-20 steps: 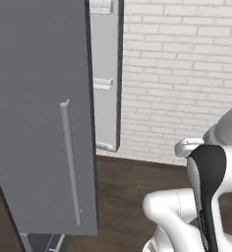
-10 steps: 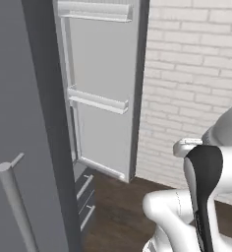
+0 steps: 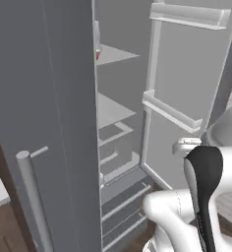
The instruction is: Place one carrot and one steak in each tupperware on the nearby counter, to pack two identical lunches.
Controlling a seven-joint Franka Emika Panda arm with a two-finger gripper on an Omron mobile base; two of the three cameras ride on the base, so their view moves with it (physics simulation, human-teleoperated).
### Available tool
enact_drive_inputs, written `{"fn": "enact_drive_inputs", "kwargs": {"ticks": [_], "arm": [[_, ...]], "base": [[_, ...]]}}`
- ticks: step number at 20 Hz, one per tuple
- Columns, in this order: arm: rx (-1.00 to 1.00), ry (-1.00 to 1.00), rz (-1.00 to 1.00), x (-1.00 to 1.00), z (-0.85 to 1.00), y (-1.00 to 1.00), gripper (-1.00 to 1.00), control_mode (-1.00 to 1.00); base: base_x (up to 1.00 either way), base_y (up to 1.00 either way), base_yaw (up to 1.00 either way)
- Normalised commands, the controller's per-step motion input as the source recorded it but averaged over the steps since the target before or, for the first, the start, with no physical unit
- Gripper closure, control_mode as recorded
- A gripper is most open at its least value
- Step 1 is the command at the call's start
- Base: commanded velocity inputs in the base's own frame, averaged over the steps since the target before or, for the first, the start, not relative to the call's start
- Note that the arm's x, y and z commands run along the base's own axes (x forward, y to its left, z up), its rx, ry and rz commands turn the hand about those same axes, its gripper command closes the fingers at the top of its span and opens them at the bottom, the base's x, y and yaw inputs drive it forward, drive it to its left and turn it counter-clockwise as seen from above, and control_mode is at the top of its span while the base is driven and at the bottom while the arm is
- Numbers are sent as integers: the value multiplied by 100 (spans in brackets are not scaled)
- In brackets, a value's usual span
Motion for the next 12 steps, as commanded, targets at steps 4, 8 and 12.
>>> {"fn": "enact_drive_inputs", "kwargs": {"ticks": [4,8,12], "arm": [[0,0,0,0,0,0,-100,100],[0,0,0,0,0,0,-100,100],[0,0,0,0,0,0,-100,100]], "base": [[54,27,75],[69,12,71],[74,-4,64]]}}
